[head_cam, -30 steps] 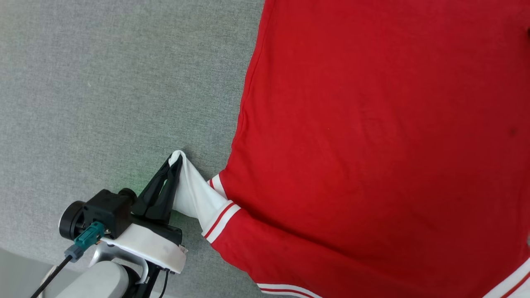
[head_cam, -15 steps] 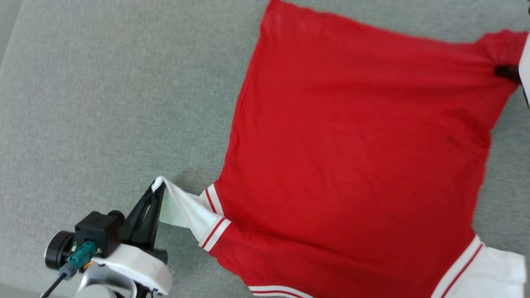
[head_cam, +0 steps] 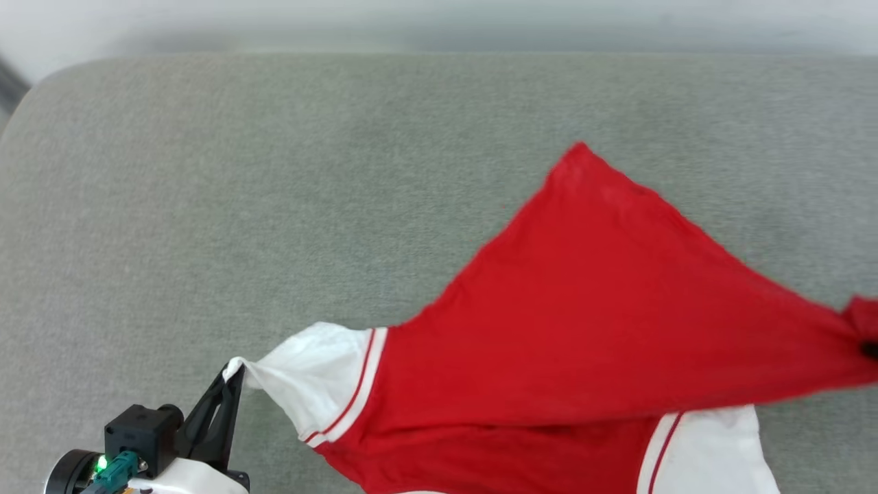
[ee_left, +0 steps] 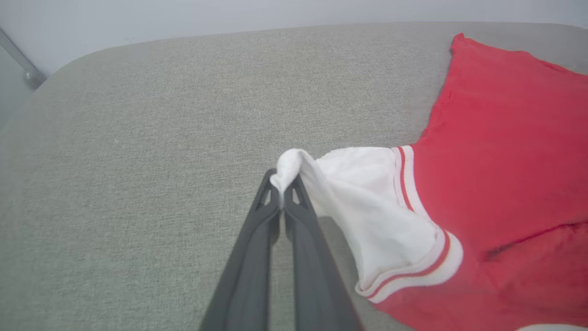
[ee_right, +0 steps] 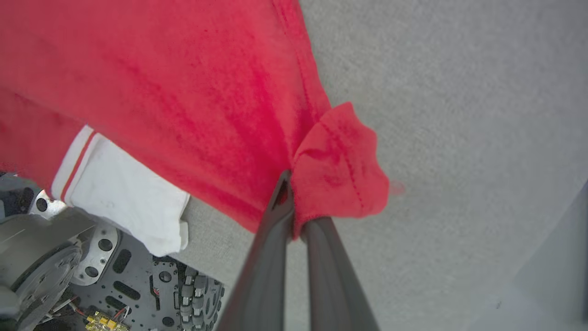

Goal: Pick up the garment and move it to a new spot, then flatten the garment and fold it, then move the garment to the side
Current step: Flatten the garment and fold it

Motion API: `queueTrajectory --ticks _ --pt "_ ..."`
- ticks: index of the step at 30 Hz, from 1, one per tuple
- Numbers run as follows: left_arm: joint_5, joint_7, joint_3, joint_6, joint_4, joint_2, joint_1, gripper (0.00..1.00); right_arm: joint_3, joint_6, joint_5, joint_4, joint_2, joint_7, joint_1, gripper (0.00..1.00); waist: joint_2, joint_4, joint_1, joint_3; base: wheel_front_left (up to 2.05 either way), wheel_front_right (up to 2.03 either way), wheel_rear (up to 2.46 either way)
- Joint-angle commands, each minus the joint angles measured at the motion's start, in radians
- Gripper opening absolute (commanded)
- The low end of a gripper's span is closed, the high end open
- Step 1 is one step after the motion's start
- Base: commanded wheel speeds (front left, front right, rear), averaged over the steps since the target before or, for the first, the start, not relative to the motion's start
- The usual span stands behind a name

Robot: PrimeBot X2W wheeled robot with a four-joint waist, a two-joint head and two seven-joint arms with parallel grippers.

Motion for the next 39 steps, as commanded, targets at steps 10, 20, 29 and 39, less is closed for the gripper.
queueTrajectory --ticks 10,20,29,39 --pt "0.0 0.011 -0.003 0.011 -0.022 0.019 0.024 0.0 -0.107 -0.001 0.052 0.006 -0.009 -0.131 0.455 0.0 -0.0001 -0.057 0.0001 -0.043 0.0 0.0 0.0" --pt "0.008 0.02 -0.017 -0.005 -0.011 0.011 -0.009 0.0 -0.224 -0.001 -0.077 0.024 0.163 -0.136 0.559 1.0 -0.0001 -0.056 0.0001 -0.032 0.0 0.0 0.0" --pt "0.014 0.018 -0.025 -0.008 -0.011 0.0 -0.02 0.0 -0.469 -0.001 -0.169 -0.127 0.182 -0.082 0.431 1.0 -0.0001 -0.044 0.0001 -0.027 0.0 0.0 0.0" --pt "0.045 0.025 -0.045 -0.034 -0.007 -0.031 -0.104 0.0 -0.421 -0.001 -0.26 -0.192 0.206 0.128 0.074 1.0 -0.0001 0.03 0.0001 0.061 0.0 0.0 0.0"
